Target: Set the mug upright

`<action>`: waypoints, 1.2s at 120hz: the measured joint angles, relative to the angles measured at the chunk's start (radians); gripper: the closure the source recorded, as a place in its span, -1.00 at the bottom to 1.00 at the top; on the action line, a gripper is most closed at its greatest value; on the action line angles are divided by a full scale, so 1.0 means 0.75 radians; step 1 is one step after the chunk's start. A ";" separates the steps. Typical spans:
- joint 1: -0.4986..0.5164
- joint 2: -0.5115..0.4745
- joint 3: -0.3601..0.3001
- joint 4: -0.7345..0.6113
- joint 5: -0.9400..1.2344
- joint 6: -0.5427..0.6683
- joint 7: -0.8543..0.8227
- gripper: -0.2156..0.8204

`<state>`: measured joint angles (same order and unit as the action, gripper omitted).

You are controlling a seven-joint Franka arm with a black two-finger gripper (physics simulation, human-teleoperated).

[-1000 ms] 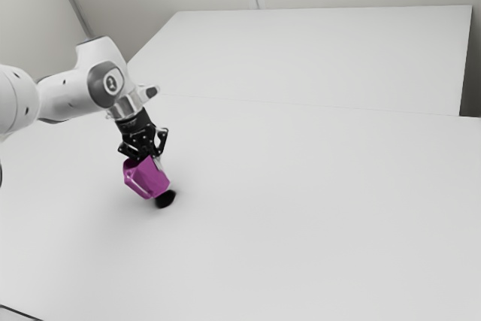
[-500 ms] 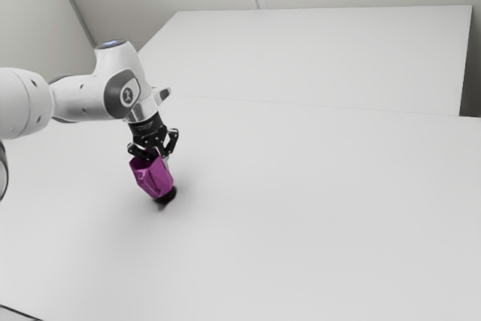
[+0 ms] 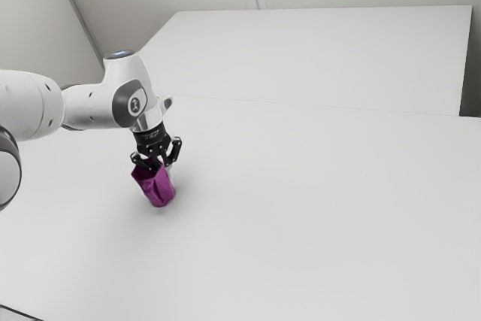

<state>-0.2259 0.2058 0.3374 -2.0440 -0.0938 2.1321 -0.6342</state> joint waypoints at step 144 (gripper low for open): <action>-0.001 -0.211 -0.017 0.216 0.117 -0.202 0.152 -0.58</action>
<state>-0.2266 0.0477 0.3247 -1.8817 -0.0060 1.9808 -0.5198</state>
